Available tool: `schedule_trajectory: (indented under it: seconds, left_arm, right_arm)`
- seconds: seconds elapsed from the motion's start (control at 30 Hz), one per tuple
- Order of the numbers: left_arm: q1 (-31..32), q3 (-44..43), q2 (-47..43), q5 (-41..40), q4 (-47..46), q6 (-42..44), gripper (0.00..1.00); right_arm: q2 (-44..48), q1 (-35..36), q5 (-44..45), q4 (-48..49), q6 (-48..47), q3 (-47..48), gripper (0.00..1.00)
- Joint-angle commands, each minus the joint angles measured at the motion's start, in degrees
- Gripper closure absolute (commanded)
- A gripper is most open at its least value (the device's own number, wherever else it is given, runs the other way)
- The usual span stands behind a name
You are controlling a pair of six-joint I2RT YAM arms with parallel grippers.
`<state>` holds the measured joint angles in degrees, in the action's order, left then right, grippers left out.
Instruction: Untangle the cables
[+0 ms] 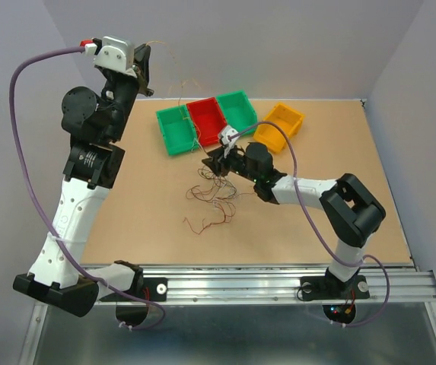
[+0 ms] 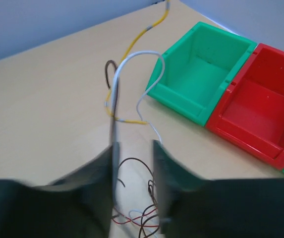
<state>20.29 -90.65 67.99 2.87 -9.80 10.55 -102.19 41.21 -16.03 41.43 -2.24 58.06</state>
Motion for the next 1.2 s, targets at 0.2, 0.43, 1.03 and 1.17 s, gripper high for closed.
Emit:
schedule_trajectory:
  seconds: [0.2,0.43,1.03,1.17]
  left_arm:
    - [-0.08,-7.86,4.07,-6.87,0.04,-0.09,1.0]
    - [-6.92,-8.16,6.29,-11.32,-2.83,-3.59,1.0]
    - [-13.96,2.14,4.17,-8.43,-10.49,-10.02,1.0]
    - [-13.97,4.17,4.17,0.37,-11.55,-9.93,1.0]
  right_arm:
    - [6.2,-0.17,-2.44,2.09,-0.39,-2.14,0.99]
    - [24.21,-0.95,25.98,-15.2,5.46,-10.33,0.99]
    - [34.16,-25.03,43.99,-33.7,26.76,-16.05,1.0]
    - [34.87,-25.48,34.69,-33.7,23.07,-15.88,0.99]
